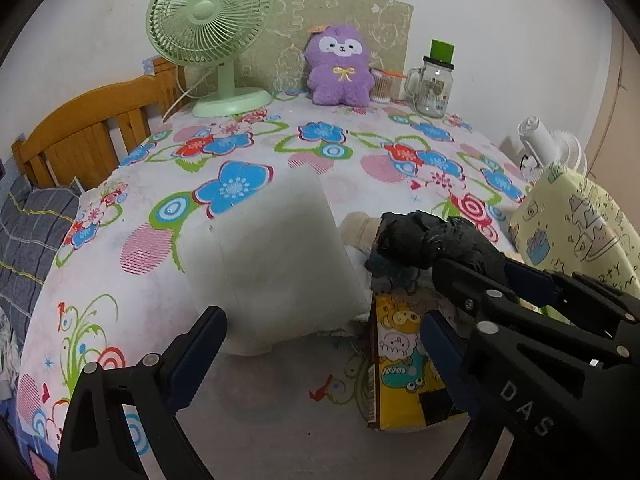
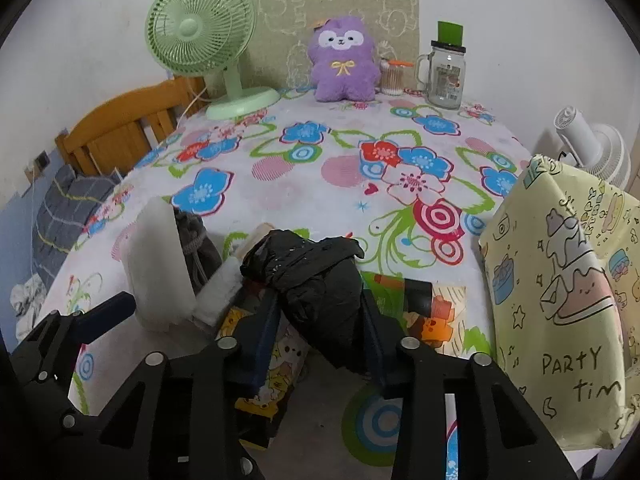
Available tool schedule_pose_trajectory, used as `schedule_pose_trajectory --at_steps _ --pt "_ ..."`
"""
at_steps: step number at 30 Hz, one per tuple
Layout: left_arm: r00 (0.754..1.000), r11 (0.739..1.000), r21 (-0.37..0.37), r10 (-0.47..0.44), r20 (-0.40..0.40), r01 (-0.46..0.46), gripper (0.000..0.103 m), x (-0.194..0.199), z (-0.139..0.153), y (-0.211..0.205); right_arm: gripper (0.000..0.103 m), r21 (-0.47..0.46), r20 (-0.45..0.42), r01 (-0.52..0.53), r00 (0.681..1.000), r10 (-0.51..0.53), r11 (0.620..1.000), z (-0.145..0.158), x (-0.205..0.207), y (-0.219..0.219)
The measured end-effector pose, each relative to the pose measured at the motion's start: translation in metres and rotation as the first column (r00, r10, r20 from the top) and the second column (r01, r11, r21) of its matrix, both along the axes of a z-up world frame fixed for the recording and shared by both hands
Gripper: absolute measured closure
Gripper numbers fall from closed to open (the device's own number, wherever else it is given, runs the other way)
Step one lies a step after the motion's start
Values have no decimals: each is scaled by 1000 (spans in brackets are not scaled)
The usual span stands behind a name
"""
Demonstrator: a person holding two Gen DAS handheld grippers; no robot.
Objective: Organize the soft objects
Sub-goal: 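Grasp the black plastic-wrapped bundle with the right gripper, then grasp the white cotton pad pack with the left gripper while the right lifts the black bundle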
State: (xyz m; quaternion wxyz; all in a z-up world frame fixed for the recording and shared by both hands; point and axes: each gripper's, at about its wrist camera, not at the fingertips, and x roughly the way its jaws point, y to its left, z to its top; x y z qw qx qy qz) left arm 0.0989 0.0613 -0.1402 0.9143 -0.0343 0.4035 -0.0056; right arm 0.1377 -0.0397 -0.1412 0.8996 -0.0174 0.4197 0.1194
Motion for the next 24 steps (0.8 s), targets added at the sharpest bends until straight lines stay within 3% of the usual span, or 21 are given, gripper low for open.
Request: schedule_pose_trajectory --at_steps 8,17,24 --pt "998 999 5 52 33 -52 5 8 14 18 64 22 44 22 999 -23 1000 18 4 1" --pt "998 998 -8 55 4 -55 5 27 1 28 64 13 21 20 1000 -20 1000 11 16 12" --pt "999 996 -70 47 -19 -48 25 25 -3 33 64 4 6 17 1000 -17 1000 6 20 16"
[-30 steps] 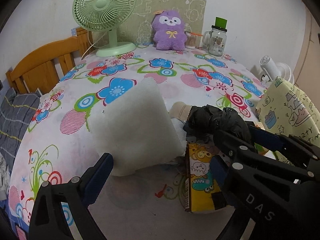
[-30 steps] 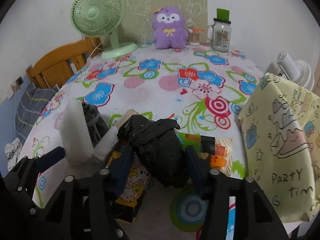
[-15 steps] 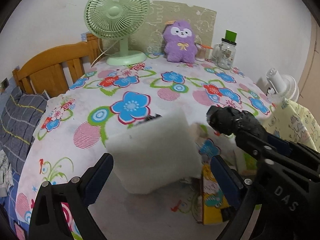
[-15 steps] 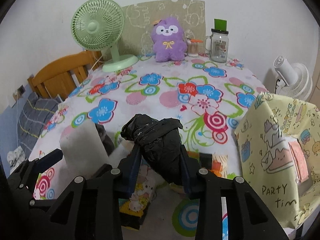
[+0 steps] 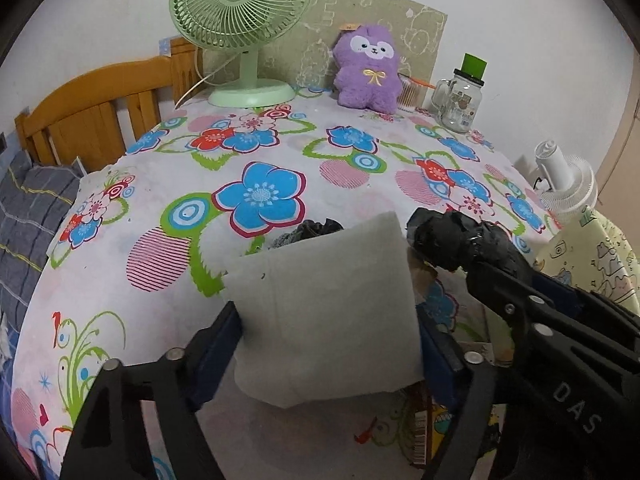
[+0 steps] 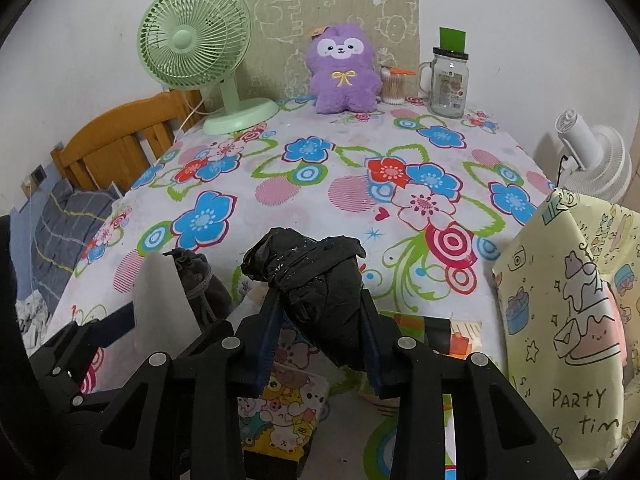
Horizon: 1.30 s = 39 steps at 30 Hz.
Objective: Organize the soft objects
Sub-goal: 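Grasp the white cotton pad pack with the left gripper while the right lifts the black bundle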
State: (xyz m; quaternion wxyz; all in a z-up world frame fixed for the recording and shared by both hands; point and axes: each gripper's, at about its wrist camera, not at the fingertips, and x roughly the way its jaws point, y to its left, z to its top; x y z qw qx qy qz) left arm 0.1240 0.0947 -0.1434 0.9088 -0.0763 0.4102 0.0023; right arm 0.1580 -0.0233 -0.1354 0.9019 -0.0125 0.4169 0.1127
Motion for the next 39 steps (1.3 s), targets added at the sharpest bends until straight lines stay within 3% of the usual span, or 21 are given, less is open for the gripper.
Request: schedule_pose_trajectory --at_steps 4,10,39 --pt "1000 1000 1 -5 12 5 47 -7 5 -3 64 9 0 -6 1000 6 1000 1 -3 1" --pt "999 999 -1 -42 27 42 60 -17 11 -12 63 14 8 -18 1000 18 1000 5 -13 1" --pt "981 993 82 -95 171 82 63 -65 77 -63 63 44 150 7 989 -13 999 71 -69 -40"
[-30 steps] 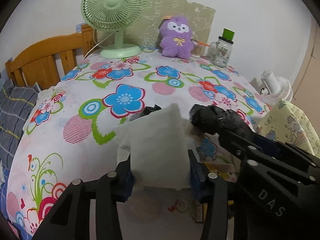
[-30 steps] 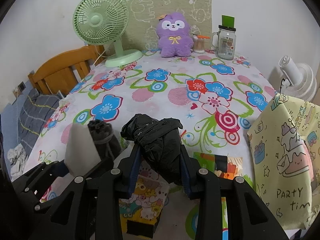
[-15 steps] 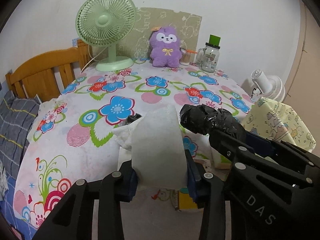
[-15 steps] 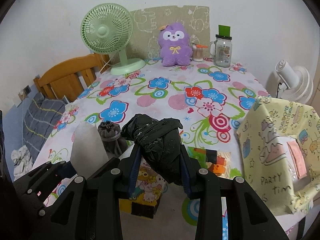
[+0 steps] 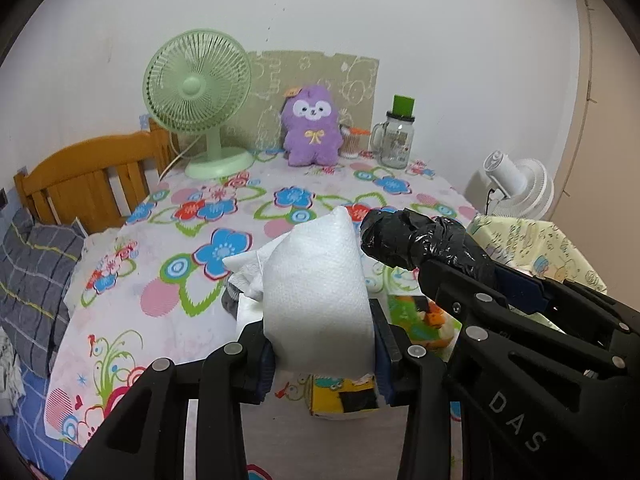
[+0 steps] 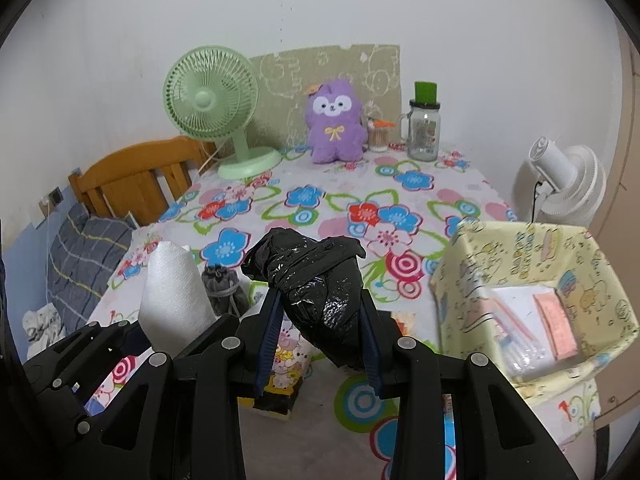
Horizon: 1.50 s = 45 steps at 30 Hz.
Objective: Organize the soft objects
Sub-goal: 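Grasp the white cotton pad pack with the left gripper while the right lifts the black bundle, then carry the pad pack and black bundle into the patterned box and open both grippers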
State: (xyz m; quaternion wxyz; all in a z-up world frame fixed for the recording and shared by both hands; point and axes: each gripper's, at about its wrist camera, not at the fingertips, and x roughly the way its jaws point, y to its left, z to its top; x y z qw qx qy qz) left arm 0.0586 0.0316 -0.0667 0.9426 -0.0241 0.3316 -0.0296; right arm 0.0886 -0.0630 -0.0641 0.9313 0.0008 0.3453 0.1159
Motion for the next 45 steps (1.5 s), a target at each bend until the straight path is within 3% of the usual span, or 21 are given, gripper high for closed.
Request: schedule_pose_trajectory --at_steps 20,45 --pt "995 998 40 -46 84 43 63 -10 47 -43 63 13 83 22 996 -23 1000 51 -15 -37" --pt "988 991 83 -116 100 108 62 12 58 -140 63 13 112 78 991 -79 997 64 0 -134"
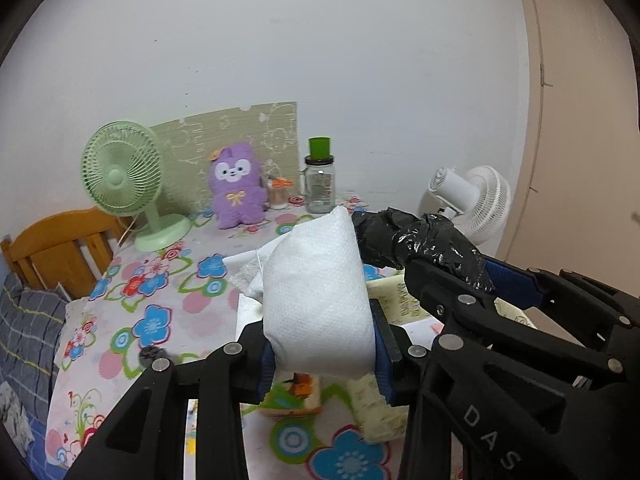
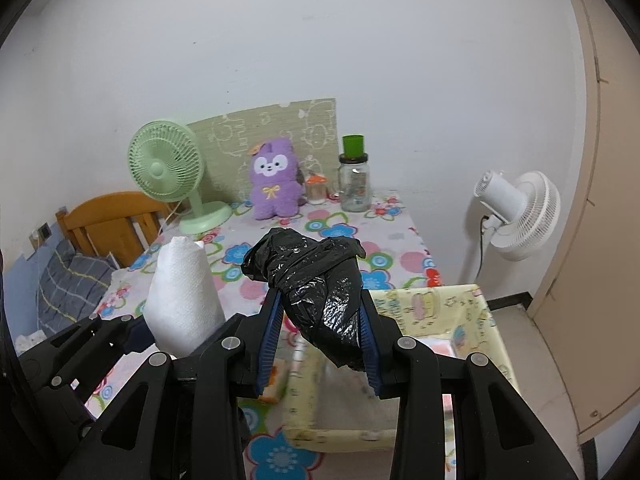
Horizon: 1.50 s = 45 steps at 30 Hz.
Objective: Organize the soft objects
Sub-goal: 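Carry the pad pack and black bundle into the patterned box and open both grippers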
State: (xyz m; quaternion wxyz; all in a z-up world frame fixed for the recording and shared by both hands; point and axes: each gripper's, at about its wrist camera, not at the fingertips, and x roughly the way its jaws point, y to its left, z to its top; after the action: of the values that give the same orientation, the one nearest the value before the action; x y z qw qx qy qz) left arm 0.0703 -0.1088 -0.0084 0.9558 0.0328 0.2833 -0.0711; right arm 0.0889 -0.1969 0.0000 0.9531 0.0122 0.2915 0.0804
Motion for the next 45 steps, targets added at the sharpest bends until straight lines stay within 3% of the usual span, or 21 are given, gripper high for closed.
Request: schedule_pose_trajectory --at_steps 17,24,26,28,30,38,41,44,45 --pt "992 993 -13 -116 -50 116 61 28 -16 -62 63 10 -50 74 996 -74 997 -16 18 -65" --pt "986 991 -4 -136 -99 136 53 39 -32 -76 63 20 -96 87 992 -85 996 -33 27 -78" --pt "984 990 3 -138 -114 139 48 42 -37 -79 63 23 -111 94 990 -91 995 -39 29 -81" --pt "984 992 15 -126 -124 129 27 45 -41 -81 63 23 -120 96 988 -92 995 -42 31 -83" --pt "983 992 16 -124 -134 127 17 48 -44 -82 63 26 -129 95 987 -91 995 -46 33 -85" --pt "981 990 58 -118 -153 128 8 52 -52 -87 63 39 -162 98 983 -90 994 -57 39 -88" --pt "980 989 62 -119 -162 131 8 54 -54 -87 60 38 -174 102 980 -94 994 -60 41 -89" --pt "979 989 60 -123 -165 135 7 54 -55 -87 45 55 -184 98 979 -87 994 -61 43 -90" --pt "979 989 55 -125 -162 136 5 54 -54 -86 35 65 -184 99 979 -85 993 -61 43 -91"
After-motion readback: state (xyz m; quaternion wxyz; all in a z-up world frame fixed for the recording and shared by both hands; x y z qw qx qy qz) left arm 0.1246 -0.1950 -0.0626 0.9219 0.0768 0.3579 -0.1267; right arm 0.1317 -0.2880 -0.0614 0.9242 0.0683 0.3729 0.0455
